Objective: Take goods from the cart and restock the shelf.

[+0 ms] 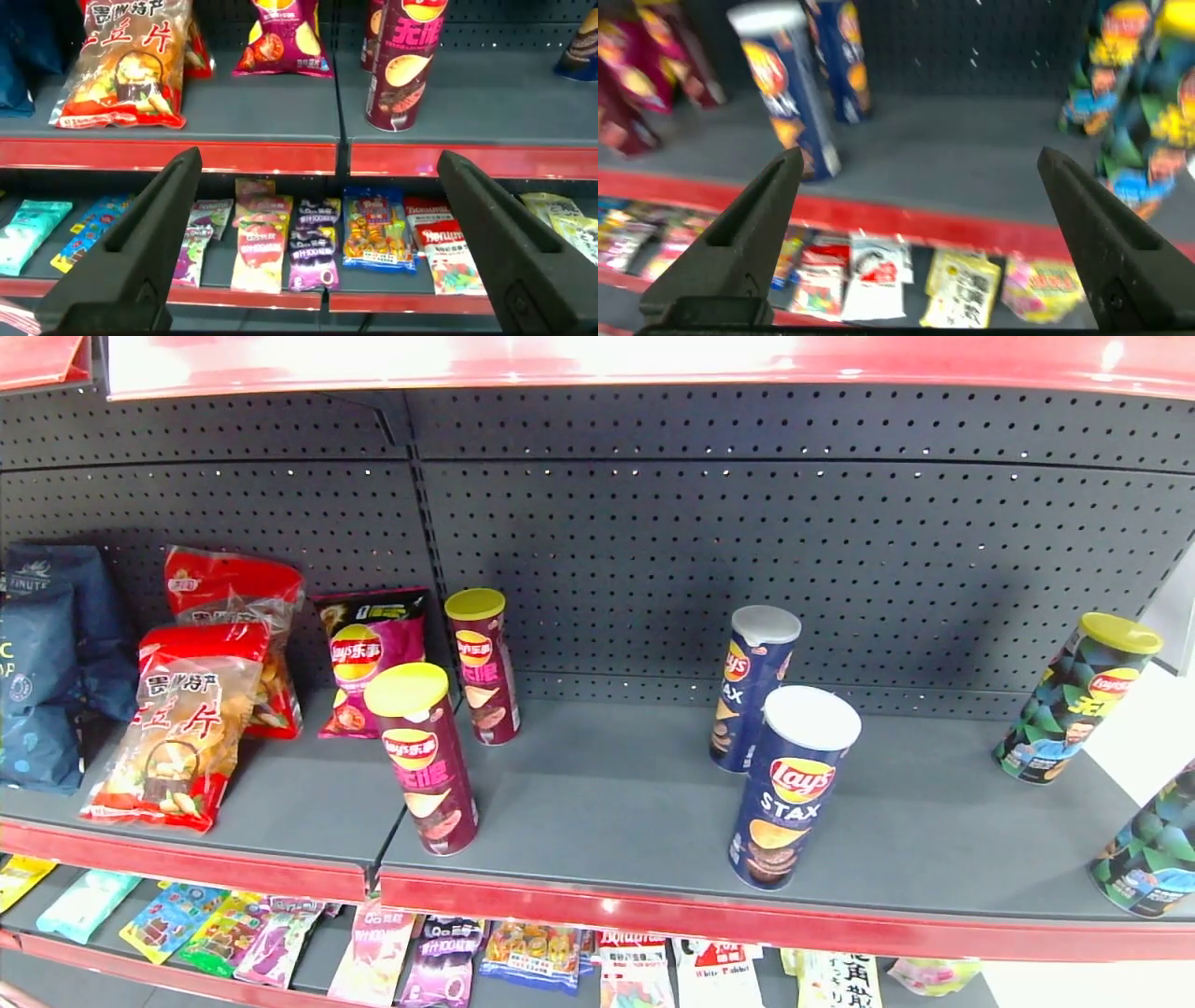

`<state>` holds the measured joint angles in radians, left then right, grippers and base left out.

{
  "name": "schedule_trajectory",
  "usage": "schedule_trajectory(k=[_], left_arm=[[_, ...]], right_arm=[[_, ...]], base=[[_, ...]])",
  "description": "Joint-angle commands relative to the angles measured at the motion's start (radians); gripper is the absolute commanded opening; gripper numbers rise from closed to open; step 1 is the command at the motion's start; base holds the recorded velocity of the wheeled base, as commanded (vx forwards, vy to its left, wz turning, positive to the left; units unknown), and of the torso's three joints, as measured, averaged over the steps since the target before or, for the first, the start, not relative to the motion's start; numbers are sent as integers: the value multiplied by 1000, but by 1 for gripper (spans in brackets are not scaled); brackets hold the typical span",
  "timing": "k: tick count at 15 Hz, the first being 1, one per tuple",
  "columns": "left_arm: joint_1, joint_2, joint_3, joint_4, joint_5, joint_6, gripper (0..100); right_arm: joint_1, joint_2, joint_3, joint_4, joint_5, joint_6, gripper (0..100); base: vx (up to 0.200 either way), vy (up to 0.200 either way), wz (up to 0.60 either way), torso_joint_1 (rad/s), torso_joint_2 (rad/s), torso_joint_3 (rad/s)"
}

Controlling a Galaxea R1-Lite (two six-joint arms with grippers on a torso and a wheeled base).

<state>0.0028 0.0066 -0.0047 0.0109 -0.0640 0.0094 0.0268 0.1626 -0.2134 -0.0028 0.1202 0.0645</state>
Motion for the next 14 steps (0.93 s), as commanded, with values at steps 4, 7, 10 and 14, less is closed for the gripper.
schedule_trajectory(k=[4, 7, 10, 14], left_arm=[[0, 0, 0, 0, 0, 0, 100], [0, 0, 0, 0, 0, 0, 100], [0, 0, 0, 0, 0, 0, 100], [0, 0, 0, 0, 0, 0, 100]], right_arm=[[105, 657, -198, -8, 38, -71, 100], [191, 747, -196, -6, 38, -37, 100], [246, 865, -164, -8, 30, -35, 100], [252, 1051, -182, -11, 32, -8, 100]], base=[[0, 0, 0, 0, 0, 0], [0, 0, 0, 0, 0, 0], [0, 0, 0, 0, 0, 0], [0, 0, 0, 0, 0, 0]])
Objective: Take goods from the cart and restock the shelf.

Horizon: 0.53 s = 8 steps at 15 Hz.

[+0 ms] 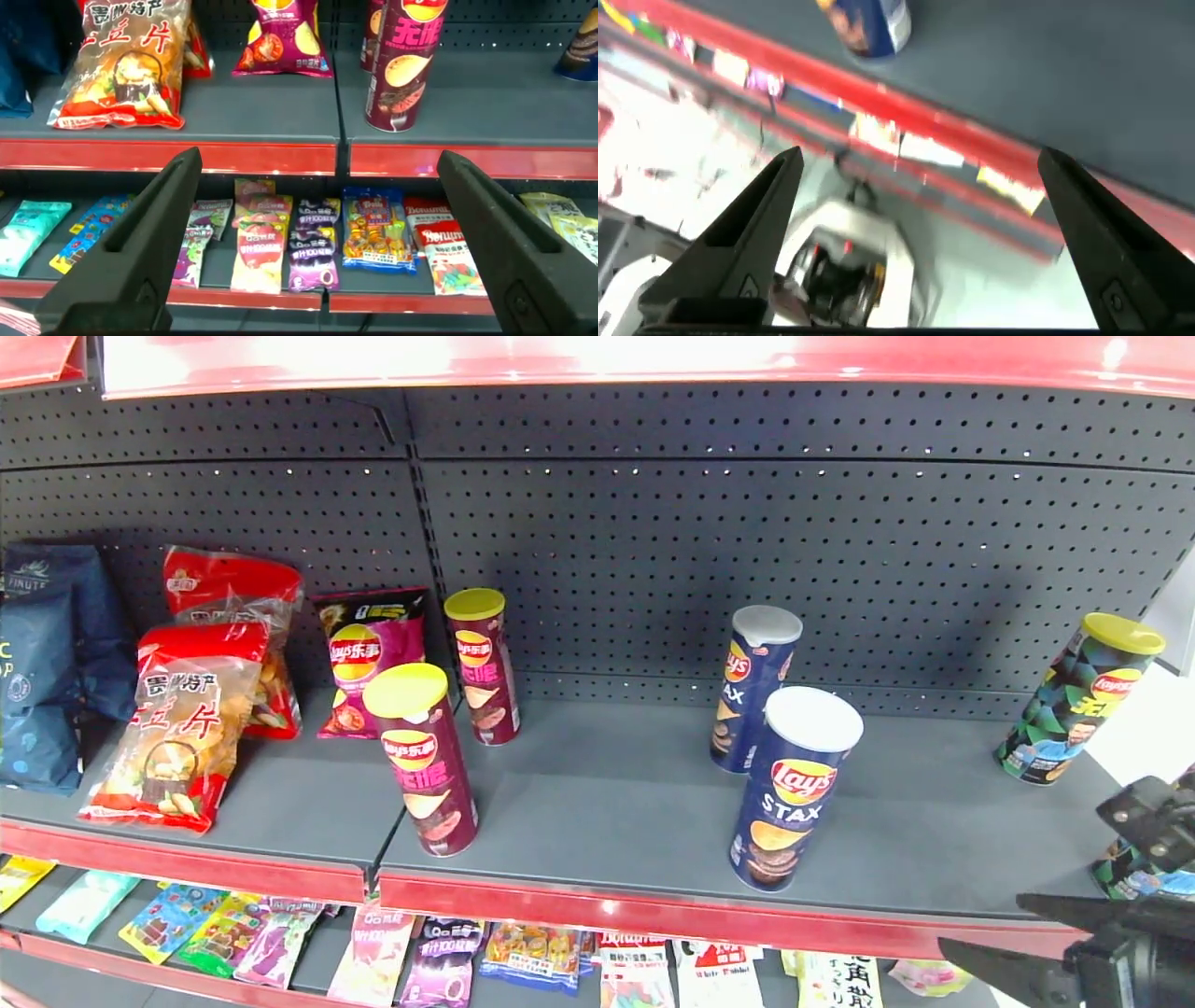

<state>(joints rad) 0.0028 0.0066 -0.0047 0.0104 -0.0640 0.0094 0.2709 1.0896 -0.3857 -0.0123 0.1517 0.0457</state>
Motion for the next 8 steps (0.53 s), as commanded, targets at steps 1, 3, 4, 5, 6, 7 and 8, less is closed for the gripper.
schedule_trajectory(k=[1, 3, 4, 5, 6, 7, 8], left_arm=[[0, 0, 0, 0, 0, 0, 100], [0, 0, 0, 0, 0, 0, 100], [0, 0, 0, 0, 0, 0, 100], [0, 0, 0, 0, 0, 0, 100], [0, 0, 0, 0, 0, 0, 100], [0, 0, 0, 0, 0, 0, 100], [0, 0, 0, 0, 0, 0, 100]], right_arm=[[16, 171, -35, -12, 0, 25, 100], [27, 266, -79, -60, -3, 37, 100], [27, 320, -93, -100, -14, 36, 100], [27, 368, -102, -135, -40, 36, 100], [28, 414, -110, -163, -70, 34, 100], [30, 441, -119, -172, -86, 34, 100], [30, 463, -133, -173, -87, 34, 100]], base=[[0, 0, 0, 0, 0, 0], [0, 0, 0, 0, 0, 0], [0, 0, 0, 0, 0, 0], [0, 0, 0, 0, 0, 0], [0, 0, 0, 0, 0, 0], [0, 0, 0, 0, 0, 0], [0, 0, 0, 0, 0, 0]])
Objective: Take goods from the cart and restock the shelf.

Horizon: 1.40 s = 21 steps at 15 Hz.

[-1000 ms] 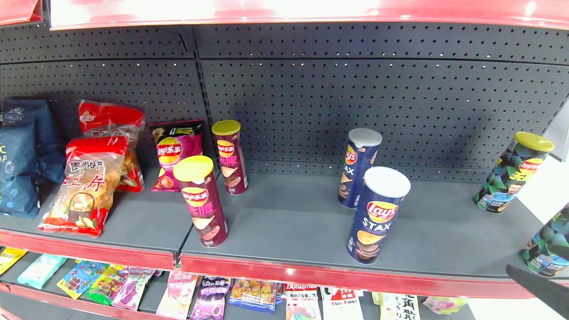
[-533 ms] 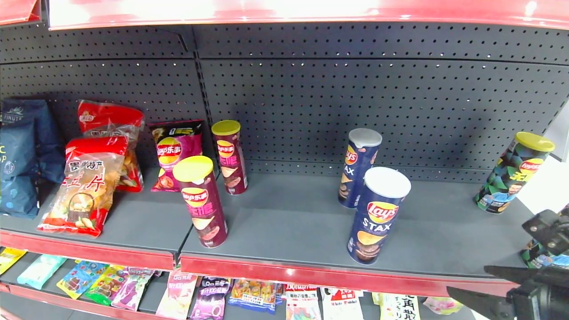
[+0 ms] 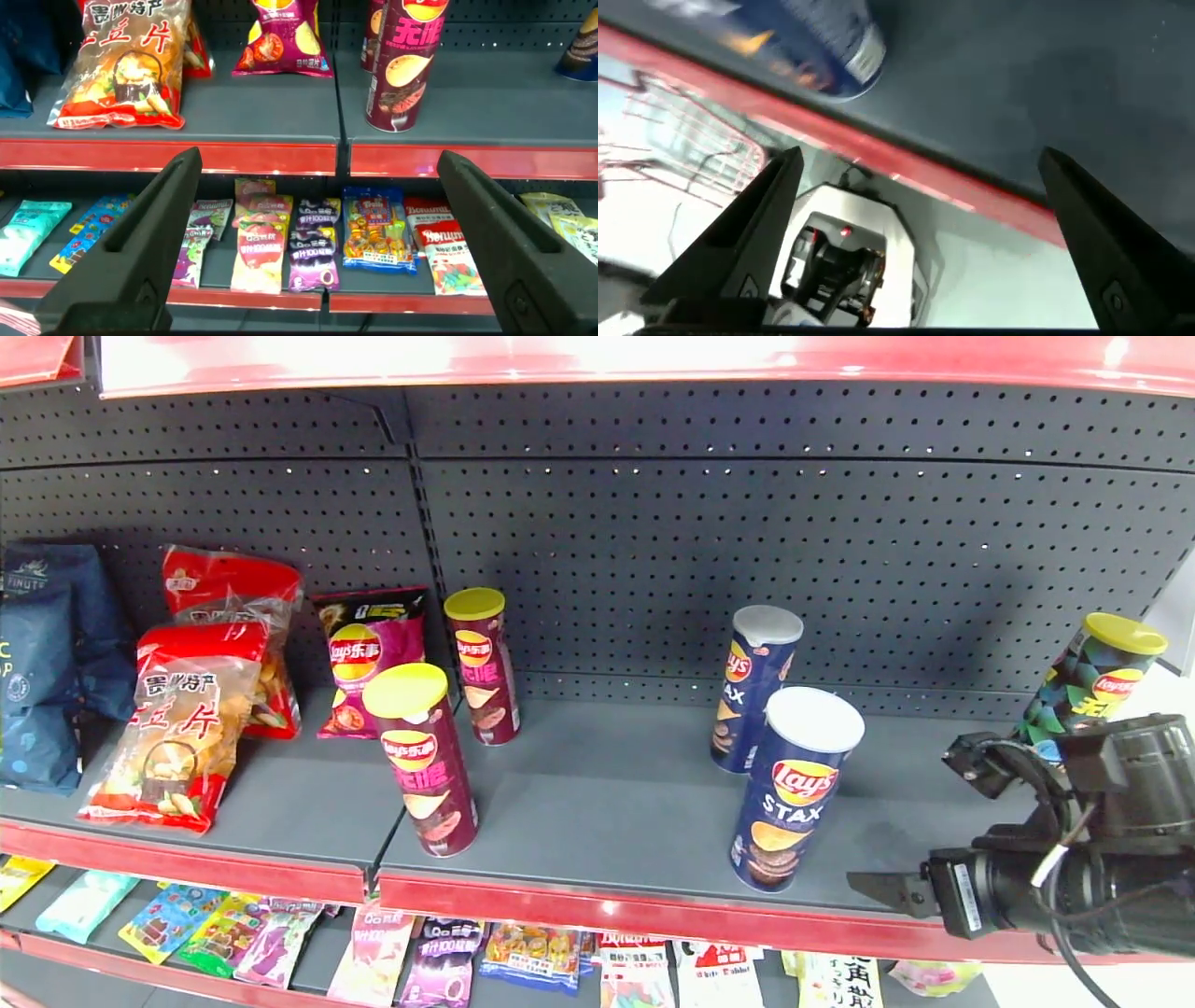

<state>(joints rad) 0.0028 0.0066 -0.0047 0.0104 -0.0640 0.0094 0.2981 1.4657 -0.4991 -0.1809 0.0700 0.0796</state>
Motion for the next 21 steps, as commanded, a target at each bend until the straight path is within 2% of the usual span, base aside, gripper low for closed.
schedule_trajectory(k=[1, 7, 14, 21], left_arm=[[0, 0, 0, 0, 0, 0, 100], [0, 0, 0, 0, 0, 0, 100], [0, 0, 0, 0, 0, 0, 100], [0, 0, 0, 0, 0, 0, 100]], right_arm=[[3, 107, -38, -3, -7, -1, 100], [47, 196, -108, -6, -64, -6, 100], [46, 223, -101, -48, -72, -6, 100], [36, 280, -127, -72, -144, -15, 100]], base=[[0, 0, 0, 0, 0, 0], [0, 0, 0, 0, 0, 0], [0, 0, 0, 0, 0, 0], [0, 0, 0, 0, 0, 0]])
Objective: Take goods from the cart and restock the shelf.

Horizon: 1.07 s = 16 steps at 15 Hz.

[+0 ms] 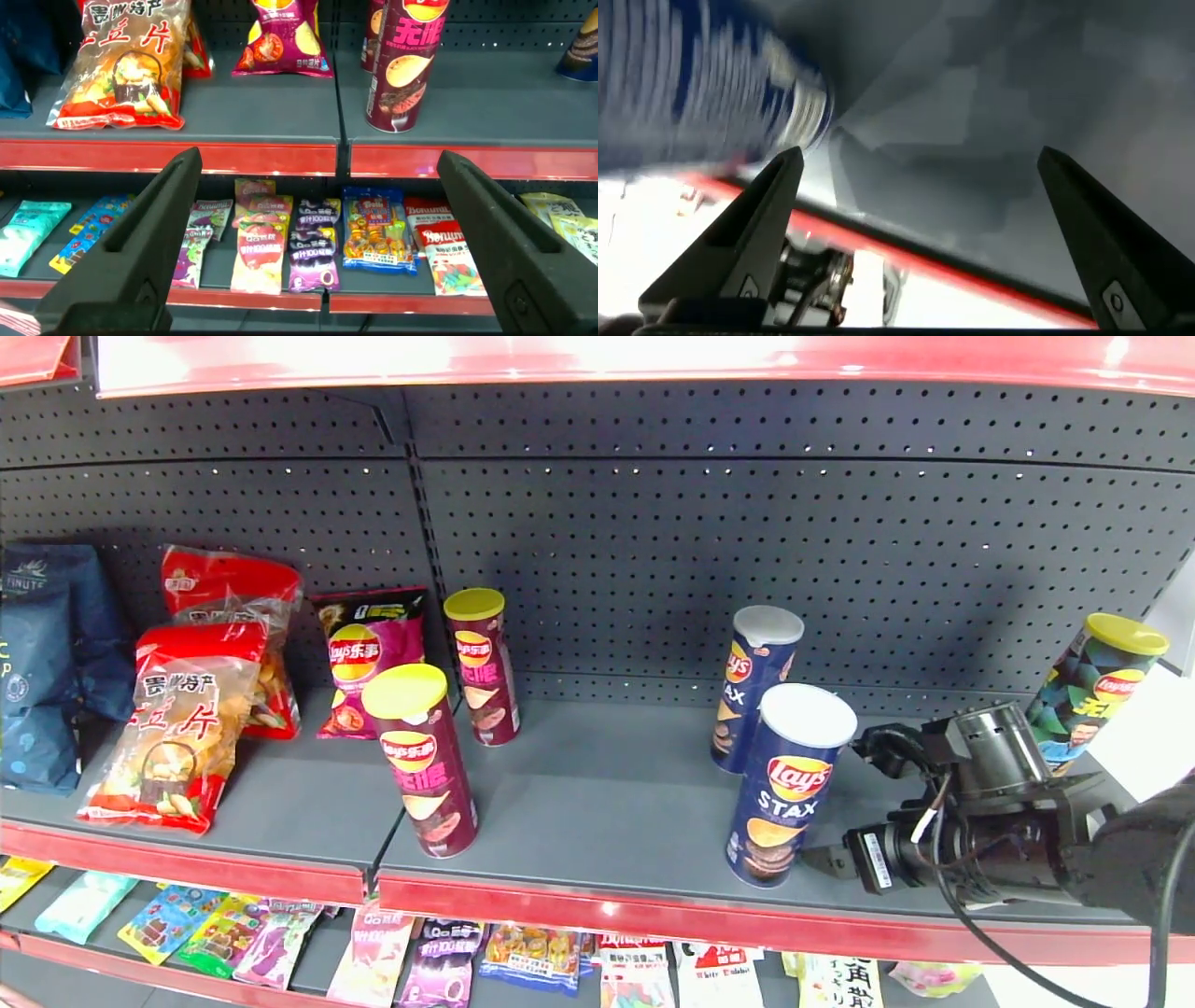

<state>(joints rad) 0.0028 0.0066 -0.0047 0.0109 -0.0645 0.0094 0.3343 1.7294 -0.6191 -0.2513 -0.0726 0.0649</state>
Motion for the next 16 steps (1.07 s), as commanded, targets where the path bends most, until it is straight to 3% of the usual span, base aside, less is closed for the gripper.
schedule_trajectory(k=[1, 16], left_arm=[[0, 0, 0, 0, 0, 0, 100], [0, 0, 0, 0, 0, 0, 100]], right_arm=[[0, 24, -14, -8, -10, 0, 100], [3, 65, -54, -16, -50, -13, 100]], base=[[0, 0, 0, 0, 0, 0], [0, 0, 0, 0, 0, 0]])
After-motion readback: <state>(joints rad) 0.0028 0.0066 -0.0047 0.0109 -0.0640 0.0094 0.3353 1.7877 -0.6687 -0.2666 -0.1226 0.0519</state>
